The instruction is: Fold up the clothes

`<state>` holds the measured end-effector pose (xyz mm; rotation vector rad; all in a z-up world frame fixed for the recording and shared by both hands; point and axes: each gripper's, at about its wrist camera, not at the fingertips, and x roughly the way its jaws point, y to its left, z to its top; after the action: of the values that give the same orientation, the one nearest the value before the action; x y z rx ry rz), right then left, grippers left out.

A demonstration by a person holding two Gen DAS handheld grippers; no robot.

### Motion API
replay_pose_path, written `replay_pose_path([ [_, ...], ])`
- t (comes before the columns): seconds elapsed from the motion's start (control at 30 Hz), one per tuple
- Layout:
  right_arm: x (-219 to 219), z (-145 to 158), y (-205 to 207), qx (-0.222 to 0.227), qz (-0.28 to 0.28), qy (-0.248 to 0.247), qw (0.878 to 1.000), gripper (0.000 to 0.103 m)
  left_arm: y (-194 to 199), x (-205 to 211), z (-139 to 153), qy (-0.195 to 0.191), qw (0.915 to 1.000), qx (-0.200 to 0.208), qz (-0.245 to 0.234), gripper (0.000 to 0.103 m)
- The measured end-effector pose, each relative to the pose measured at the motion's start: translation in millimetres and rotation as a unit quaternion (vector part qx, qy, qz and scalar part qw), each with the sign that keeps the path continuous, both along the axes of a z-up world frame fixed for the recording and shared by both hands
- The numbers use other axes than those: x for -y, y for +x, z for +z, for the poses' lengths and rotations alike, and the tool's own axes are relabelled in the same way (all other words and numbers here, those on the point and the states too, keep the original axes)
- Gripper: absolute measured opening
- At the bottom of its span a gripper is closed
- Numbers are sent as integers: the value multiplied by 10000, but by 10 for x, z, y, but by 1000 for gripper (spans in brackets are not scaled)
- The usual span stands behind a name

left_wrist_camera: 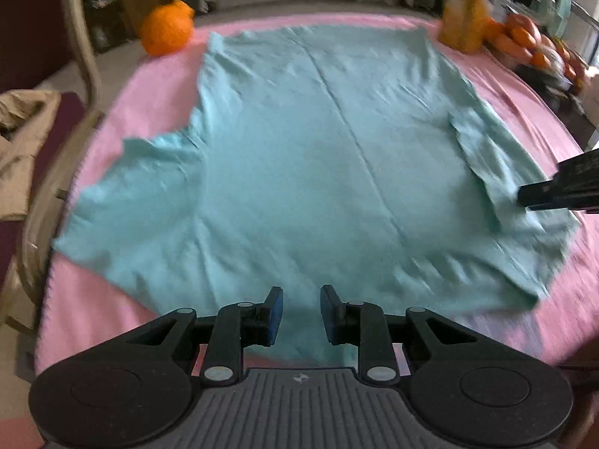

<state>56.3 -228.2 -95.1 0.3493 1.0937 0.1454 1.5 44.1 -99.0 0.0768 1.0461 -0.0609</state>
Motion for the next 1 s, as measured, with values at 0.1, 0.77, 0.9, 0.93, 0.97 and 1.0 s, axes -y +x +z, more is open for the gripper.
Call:
replay_pose_path([
  [0.1, -121, -49, -152, -40, 350, -267, 9990, 13, -37, -26, 1, 42, 10000, -37, 46, 28],
  [0.77, 111, 337, -263, 523, 151, 1810, 9820, 47, 143, -2145, 74, -2063, 8740, 476, 4375, 26],
  [0.9, 104, 300, -237, 463, 163, 1810, 9823, 47, 258, -2167, 53, -1710, 8800, 527, 4401, 26],
  [0.93, 104, 292, -233, 451, 161, 1812, 9823, 47, 289, -2164, 41, -1630, 8827, 535, 4374, 26],
  [0.97, 104, 283, -227, 436, 158, 1807, 9824, 47, 317, -2161, 32, -1545, 8855, 565, 4346, 25],
  [1.0, 101, 273, -218, 419, 157, 1798, 9827, 47, 339, -2151, 27, -1458, 8880, 609, 4318, 21],
])
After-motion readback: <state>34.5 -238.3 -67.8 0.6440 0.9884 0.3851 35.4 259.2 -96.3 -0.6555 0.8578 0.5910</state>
